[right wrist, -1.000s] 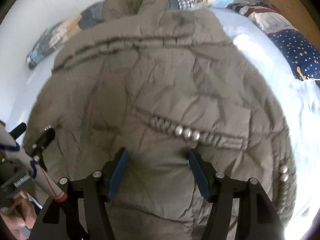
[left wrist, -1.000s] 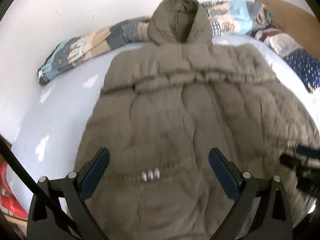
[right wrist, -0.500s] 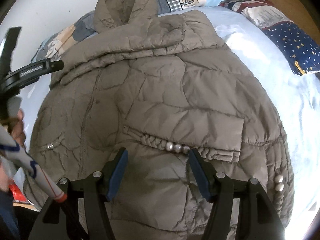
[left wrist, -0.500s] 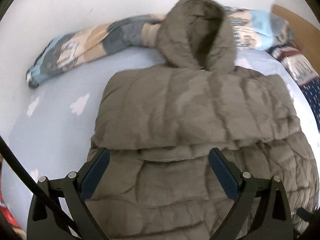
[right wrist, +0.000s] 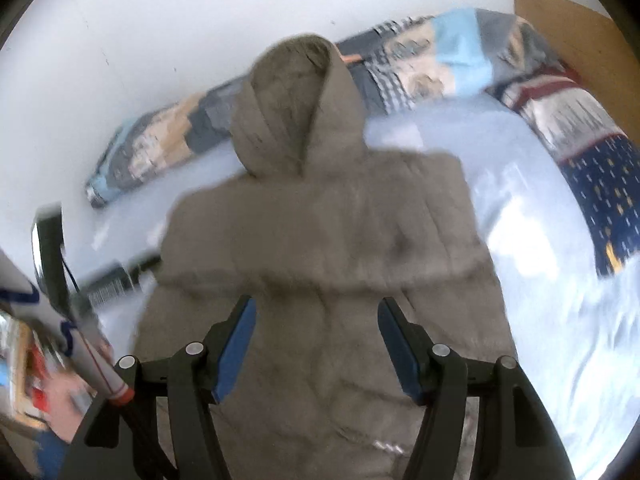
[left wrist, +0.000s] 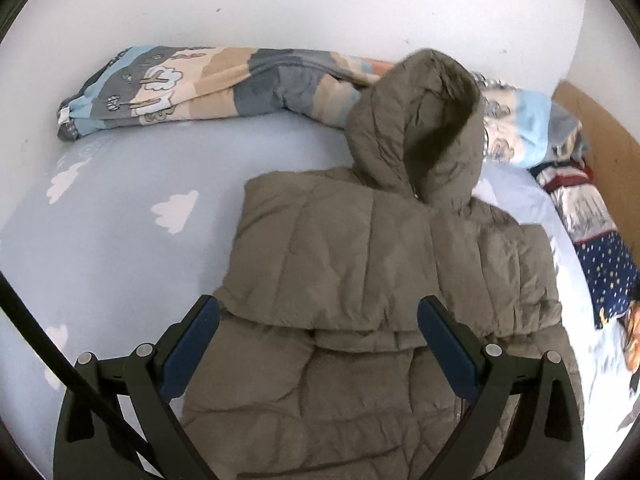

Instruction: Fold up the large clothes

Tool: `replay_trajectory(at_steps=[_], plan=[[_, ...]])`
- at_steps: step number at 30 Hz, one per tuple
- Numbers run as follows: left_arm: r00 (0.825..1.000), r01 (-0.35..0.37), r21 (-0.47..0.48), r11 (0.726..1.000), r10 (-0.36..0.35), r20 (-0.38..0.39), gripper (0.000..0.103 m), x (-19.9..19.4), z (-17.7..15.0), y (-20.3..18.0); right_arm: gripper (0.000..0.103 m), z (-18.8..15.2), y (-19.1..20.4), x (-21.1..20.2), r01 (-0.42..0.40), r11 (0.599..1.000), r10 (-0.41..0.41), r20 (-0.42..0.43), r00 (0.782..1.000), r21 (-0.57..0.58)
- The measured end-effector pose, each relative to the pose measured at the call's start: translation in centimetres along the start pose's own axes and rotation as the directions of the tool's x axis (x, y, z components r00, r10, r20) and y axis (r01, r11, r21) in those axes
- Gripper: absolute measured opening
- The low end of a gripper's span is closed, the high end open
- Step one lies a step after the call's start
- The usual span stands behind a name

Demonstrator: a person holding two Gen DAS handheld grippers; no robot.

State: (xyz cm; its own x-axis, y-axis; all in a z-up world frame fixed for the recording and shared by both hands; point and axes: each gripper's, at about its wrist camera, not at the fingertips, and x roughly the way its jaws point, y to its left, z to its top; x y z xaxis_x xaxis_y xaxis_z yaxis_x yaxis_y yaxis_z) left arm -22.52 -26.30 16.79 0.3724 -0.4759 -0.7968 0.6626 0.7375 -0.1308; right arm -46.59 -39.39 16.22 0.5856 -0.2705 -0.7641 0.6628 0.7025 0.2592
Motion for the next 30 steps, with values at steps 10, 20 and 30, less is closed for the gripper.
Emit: replay_trajectory(at_steps=[10, 20, 30], plan=[[1.0, -0.008, -0.003, 1.0, 0.008, -0.008, 0.099, 0.7, -0.2, 1.6, 0.068, 17.1, 4.0, 2.2, 0.101, 0.993, -0.095, 0.09, 0.991, -0.065], [0.999, 0.007, 0.025, 1.0, -0.006, -0.045, 0.099, 3.3, -0.9, 2.2, 0.068, 26.9, 1.2, 13.1, 0.155, 0.988, -0.152, 0.1, 0.983, -0.023], [0.999, -0.02, 0.1, 0.995, 0.024, -0.034, 0.099, 4.5, -1.3, 1.4, 0.033, 32.5, -2.1, 23.0, 0.24, 0.969, -0.245, 0.105, 0.964, 0.054]])
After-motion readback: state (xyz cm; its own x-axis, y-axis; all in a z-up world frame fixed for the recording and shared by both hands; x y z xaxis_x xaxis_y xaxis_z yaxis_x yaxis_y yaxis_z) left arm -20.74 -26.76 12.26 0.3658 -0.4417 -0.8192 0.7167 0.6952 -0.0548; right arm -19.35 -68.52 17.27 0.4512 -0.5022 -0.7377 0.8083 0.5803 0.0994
